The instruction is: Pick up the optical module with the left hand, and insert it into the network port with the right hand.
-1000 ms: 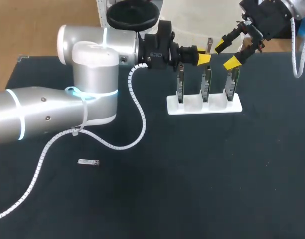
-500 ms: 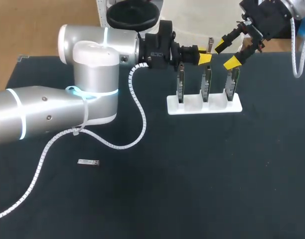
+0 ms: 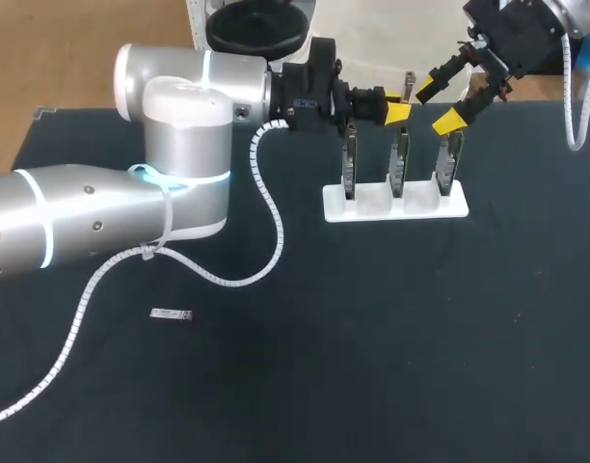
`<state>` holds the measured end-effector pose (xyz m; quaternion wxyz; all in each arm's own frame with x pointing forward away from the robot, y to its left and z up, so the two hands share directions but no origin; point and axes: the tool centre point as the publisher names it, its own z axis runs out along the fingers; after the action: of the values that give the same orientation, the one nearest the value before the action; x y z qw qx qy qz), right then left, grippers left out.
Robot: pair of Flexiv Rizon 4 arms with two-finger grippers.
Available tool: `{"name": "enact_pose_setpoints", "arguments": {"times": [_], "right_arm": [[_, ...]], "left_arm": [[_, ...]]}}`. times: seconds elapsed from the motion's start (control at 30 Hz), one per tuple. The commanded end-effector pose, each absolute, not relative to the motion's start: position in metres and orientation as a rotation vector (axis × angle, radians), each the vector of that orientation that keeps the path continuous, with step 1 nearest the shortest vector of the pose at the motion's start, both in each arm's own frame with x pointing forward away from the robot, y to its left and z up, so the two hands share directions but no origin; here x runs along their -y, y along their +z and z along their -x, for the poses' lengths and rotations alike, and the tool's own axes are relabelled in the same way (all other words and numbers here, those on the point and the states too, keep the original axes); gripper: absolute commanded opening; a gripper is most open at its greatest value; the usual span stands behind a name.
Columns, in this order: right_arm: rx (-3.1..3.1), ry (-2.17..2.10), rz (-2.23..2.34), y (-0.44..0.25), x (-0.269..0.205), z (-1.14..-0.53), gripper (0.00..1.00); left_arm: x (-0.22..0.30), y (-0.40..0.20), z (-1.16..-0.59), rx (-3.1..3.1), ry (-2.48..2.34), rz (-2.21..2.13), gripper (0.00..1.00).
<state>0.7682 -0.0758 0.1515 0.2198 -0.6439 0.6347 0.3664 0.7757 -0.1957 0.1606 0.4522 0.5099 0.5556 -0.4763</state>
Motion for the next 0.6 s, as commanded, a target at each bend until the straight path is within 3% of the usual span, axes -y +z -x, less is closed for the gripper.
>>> {"name": "enact_pose_setpoints", "arguments": {"times": [0.03, 0.6], "right_arm": [[-1.756, 1.005, 1.777, 0.151, 0.076, -0.765, 1.00], [-1.720, 0.904, 1.752, 0.176, 0.079, -0.790, 1.00]], "left_arm": [[0.197, 0.160, -0.779, -1.372, -1.181, -1.264, 0.00], [0.197, 0.160, -0.779, -1.372, -1.181, -1.264, 0.00]]}}
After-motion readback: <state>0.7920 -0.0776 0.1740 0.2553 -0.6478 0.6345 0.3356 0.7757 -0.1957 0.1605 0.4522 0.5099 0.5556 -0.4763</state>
